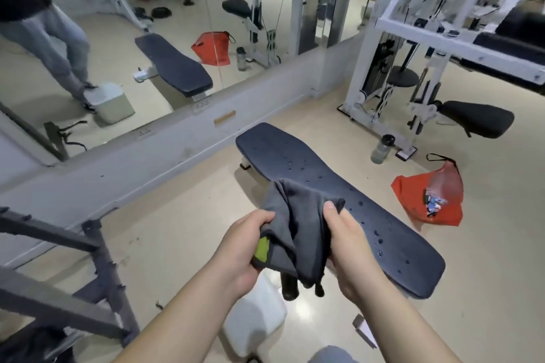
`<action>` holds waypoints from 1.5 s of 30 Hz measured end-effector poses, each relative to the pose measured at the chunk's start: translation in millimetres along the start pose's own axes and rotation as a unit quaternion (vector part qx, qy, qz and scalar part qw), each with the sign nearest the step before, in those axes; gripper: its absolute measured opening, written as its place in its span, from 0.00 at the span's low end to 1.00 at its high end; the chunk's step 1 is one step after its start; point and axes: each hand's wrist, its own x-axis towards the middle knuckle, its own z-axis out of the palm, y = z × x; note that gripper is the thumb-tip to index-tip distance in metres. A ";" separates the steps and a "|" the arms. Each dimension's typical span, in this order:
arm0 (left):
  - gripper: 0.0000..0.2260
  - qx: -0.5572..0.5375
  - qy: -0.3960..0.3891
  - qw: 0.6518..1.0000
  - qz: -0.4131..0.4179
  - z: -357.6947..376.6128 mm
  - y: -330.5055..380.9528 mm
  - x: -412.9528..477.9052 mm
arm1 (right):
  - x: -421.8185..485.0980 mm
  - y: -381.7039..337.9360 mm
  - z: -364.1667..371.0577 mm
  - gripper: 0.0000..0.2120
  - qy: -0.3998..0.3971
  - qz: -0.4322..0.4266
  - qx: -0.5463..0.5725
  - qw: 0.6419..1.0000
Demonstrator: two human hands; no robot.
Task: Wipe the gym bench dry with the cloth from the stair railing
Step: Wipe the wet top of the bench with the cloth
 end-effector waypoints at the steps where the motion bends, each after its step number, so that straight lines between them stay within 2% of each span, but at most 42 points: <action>1: 0.07 0.000 0.020 1.000 -0.006 2.6 8.1 12.9 | 13.2 -4.9 -1.7 0.15 0.020 0.003 -0.006 1.000; 4: 0.06 0.010 0.024 1.000 0.012 12.6 33.9 45.0 | 50.2 -23.5 -5.7 0.16 0.024 -0.011 -0.017 1.000; 7: 0.05 0.029 -0.020 0.999 0.027 35.2 59.1 83.7 | 94.7 -40.9 -5.1 0.15 -0.018 -0.034 -0.059 0.998; 9: 0.09 0.033 -0.033 0.999 0.028 55.9 74.7 112.4 | 127.0 -48.8 -4.6 0.14 -0.048 -0.052 -0.101 0.992; 13: 0.15 0.036 -0.011 0.998 0.043 94.5 108.4 182.8 | 209.0 -68.5 -16.0 0.14 -0.082 -0.073 -0.144 0.983; 15: 0.15 0.020 0.018 0.999 0.041 112.8 126.3 216.5 | 255.0 -81.2 -26.5 0.15 -0.101 -0.075 -0.179 0.976; 17: 0.13 0.006 0.043 0.998 0.033 132.7 142.8 243.9 | 293.6 -94.9 -36.0 0.10 -0.135 -0.080 -0.223 0.962; 19: 0.13 -0.014 0.052 0.998 0.032 150.1 158.3 270.0 | 321.6 -116.2 -41.1 0.02 -0.190 -0.085 -0.242 0.948; 21: 0.13 -0.034 0.058 0.997 0.034 164.9 175.7 291.8 | 348.6 -134.5 -45.5 0.14 -0.238 -0.080 -0.254 0.934; 23: 0.13 -0.054 0.059 0.996 0.032 176.0 191.4 308.5 | 373.3 -145.2 -46.8 0.23 -0.245 -0.076 -0.252 0.933; 25: 0.13 -0.070 0.053 0.996 0.030 182.8 203.3 323.4 | 396.3 -147.1 -44.7 0.24 -0.215 -0.072 -0.218 0.949; 28: 0.11 -0.076 0.053 0.995 0.023 183.0 214.2 347.6 | 426.3 -145.8 -41.7 0.18 -0.175 -0.019 -0.105 0.979; 31: 0.09 0.004 0.063 0.998 0.007 170.9 223.1 374.8 | 457.0 -135.3 -33.6 0.10 -0.109 0.044 -0.022 0.993; 36: 0.07 0.117 0.069 0.990 -0.023 125.7 232.6 436.6 | 509.3 -119.1 1.4 0.09 0.005 0.162 0.084 0.983; 41: 0.05 0.203 0.030 0.978 -0.027 66.4 254.9 523.2 | 572.8 -92.6 56.0 0.11 0.046 0.201 0.084 0.975; 45: 0.07 0.275 -0.026 0.961 -0.015 22.2 270.5 589.2 | 621.4 -60.3 111.2 0.09 0.116 0.217 0.101 0.964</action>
